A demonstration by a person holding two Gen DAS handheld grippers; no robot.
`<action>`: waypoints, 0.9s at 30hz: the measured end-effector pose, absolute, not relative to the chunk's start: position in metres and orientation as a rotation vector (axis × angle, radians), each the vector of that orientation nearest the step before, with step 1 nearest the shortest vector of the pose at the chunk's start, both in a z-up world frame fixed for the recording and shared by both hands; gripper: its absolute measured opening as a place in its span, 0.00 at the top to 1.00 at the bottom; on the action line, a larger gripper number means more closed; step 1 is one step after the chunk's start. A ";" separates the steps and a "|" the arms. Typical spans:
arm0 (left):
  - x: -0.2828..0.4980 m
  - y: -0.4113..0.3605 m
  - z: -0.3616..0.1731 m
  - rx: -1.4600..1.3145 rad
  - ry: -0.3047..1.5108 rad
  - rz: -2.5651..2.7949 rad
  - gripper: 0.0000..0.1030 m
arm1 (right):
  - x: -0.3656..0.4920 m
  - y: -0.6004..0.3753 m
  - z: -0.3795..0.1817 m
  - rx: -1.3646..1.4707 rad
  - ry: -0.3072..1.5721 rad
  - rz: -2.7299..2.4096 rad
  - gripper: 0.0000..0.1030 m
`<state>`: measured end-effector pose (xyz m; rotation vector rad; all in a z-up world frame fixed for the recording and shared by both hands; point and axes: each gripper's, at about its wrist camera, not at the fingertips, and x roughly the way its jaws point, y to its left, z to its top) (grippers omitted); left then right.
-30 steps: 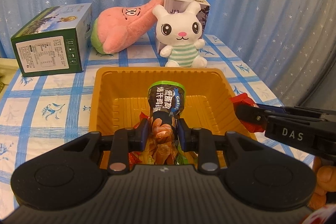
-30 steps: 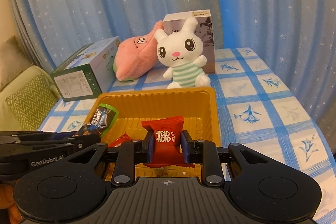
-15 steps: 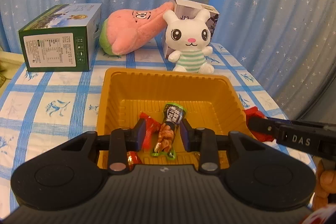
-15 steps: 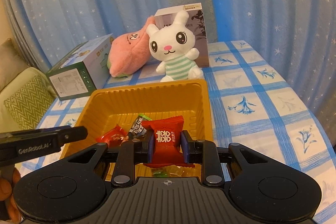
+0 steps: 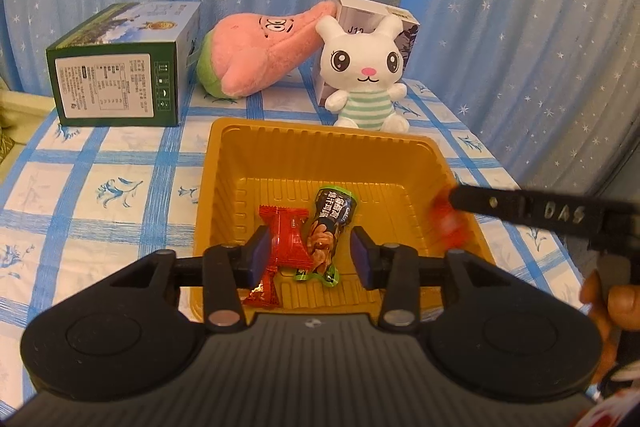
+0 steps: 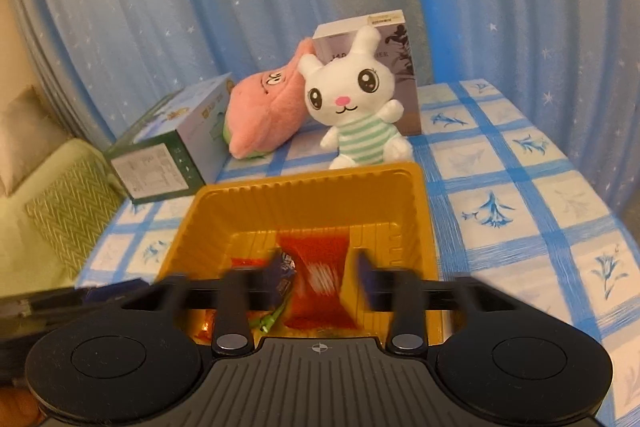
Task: Organize snacks
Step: 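Open both tools to drop the snacks into the tray, then move both tools back over the remaining snacks on the table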
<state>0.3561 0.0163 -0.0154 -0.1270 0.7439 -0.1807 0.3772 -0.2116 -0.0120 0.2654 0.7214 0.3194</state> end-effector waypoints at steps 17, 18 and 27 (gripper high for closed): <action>0.271 0.014 -0.012 -0.114 0.746 -0.153 0.51 | 0.291 -0.248 -0.002 0.243 0.729 0.231 0.29; 0.265 0.014 -0.010 -0.117 0.748 -0.154 0.51 | 0.283 -0.251 -0.001 0.249 0.728 0.222 0.29; 0.213 0.000 0.007 -0.096 0.744 -0.142 0.42 | 0.215 -0.259 0.012 0.273 0.717 0.216 0.29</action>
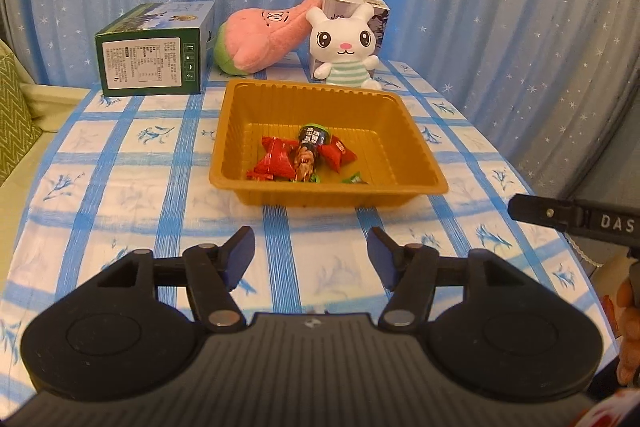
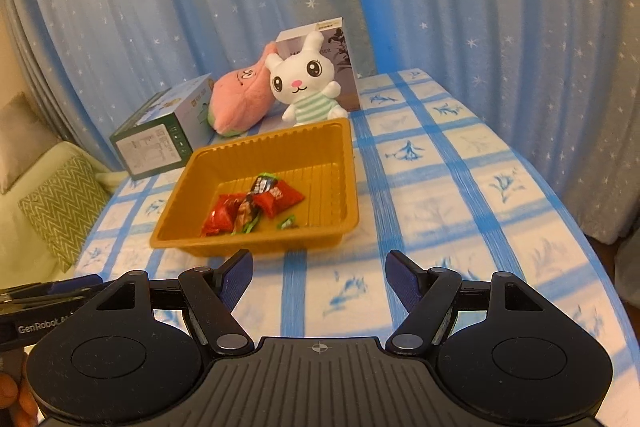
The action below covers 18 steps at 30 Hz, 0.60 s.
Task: Organize snacks
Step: 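Move both tools back over the remaining snacks on the table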
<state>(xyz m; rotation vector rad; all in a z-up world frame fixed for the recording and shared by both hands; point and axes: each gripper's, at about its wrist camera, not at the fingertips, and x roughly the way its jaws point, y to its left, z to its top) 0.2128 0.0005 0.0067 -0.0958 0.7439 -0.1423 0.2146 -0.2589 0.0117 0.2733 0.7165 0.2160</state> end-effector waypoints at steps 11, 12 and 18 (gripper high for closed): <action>0.163 -0.010 0.011 -0.096 0.743 -0.170 0.30 | 0.154 -0.256 0.018 0.138 0.689 0.201 0.29; 0.158 -0.010 0.010 -0.099 0.745 -0.169 0.29 | 0.150 -0.256 0.018 0.129 0.688 0.193 0.29; 0.137 -0.009 0.005 -0.102 0.749 -0.172 0.25 | 0.134 -0.258 0.005 0.137 0.736 0.190 0.29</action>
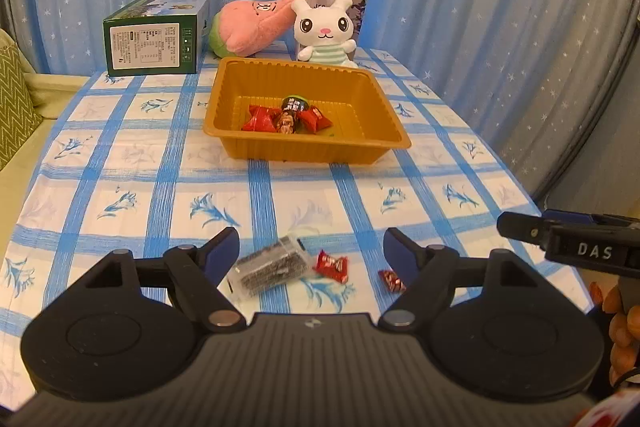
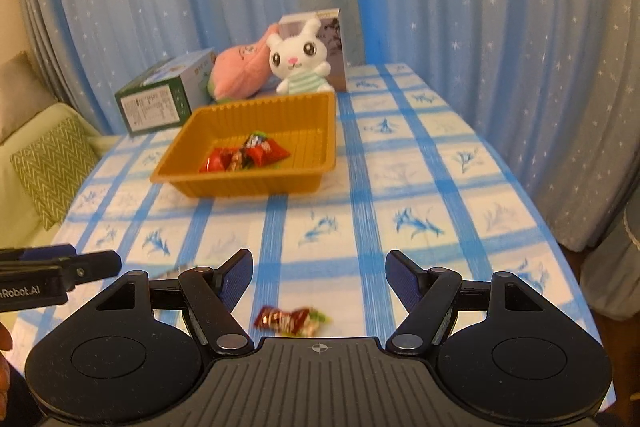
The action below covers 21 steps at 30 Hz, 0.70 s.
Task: Organize snacks
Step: 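Move both tools back over the remaining snacks on the table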
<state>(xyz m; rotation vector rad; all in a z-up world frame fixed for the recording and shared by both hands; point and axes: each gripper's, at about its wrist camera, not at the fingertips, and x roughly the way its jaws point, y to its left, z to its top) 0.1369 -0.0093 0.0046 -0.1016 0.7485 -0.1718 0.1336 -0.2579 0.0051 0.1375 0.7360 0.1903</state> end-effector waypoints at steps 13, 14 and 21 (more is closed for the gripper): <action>0.117 -0.007 -0.014 -0.087 0.795 -0.164 0.22 | 0.122 -0.251 -0.019 0.151 0.806 0.208 0.29; 0.117 -0.007 -0.015 -0.089 0.798 -0.163 0.22 | 0.122 -0.250 -0.020 0.151 0.809 0.209 0.29; 0.117 -0.004 -0.023 -0.082 0.808 -0.156 0.22 | 0.122 -0.252 -0.031 0.153 0.826 0.201 0.29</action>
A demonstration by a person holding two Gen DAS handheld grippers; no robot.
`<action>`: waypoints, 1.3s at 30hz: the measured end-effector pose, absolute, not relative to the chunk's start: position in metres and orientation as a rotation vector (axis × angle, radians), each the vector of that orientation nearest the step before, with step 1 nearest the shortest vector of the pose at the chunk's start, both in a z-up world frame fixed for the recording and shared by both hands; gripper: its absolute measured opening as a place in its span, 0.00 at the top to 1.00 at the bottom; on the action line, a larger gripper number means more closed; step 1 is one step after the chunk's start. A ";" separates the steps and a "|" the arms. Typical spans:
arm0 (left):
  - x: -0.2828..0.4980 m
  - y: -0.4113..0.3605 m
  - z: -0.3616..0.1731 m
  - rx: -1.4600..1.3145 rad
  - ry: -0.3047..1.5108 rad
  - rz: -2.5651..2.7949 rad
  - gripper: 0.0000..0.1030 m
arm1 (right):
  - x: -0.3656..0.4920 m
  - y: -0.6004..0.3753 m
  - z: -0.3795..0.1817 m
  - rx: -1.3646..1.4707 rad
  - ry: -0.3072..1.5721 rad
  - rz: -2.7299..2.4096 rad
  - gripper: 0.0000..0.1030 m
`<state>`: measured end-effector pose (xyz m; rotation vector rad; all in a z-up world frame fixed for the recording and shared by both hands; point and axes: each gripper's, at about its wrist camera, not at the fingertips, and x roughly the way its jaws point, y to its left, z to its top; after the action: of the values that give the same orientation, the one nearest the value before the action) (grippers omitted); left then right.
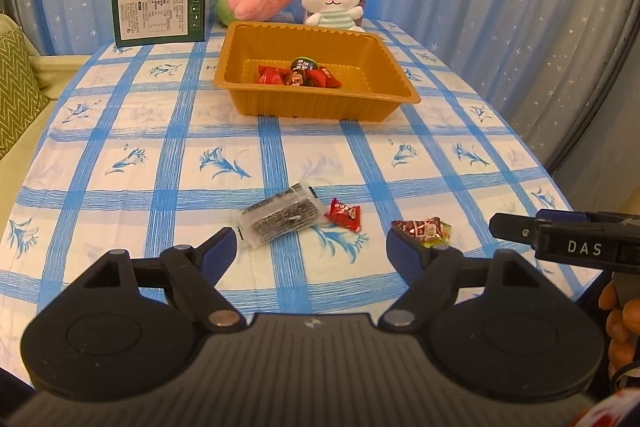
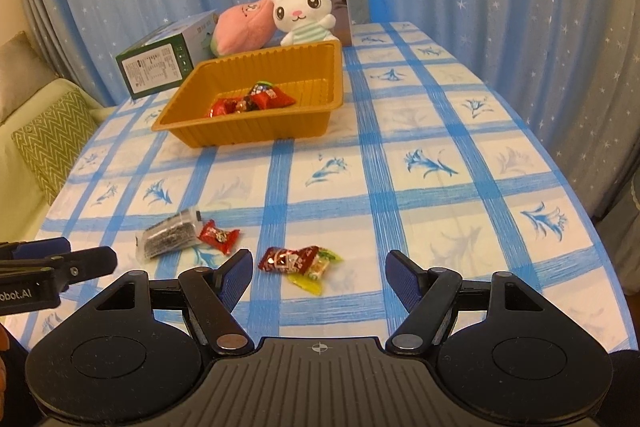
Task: Organize snacks
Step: 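Move both tools back over the remaining snacks on the table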
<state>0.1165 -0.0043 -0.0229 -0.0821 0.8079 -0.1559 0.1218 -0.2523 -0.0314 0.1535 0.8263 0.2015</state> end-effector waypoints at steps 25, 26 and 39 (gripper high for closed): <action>0.136 0.002 -0.062 -0.095 0.888 -0.151 0.22 | 0.146 -0.229 -0.100 0.021 0.879 0.215 0.39; 0.137 0.003 -0.063 -0.098 0.889 -0.151 0.22 | 0.148 -0.227 -0.103 0.014 0.882 0.214 0.40; 0.146 0.009 -0.073 -0.114 0.908 -0.143 0.22 | 0.166 -0.214 -0.114 -0.006 0.841 0.181 0.60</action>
<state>0.1457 0.0093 -0.0732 -0.1141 0.9076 -0.1433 0.1663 -0.2138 -0.1143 -0.0058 0.8409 0.1807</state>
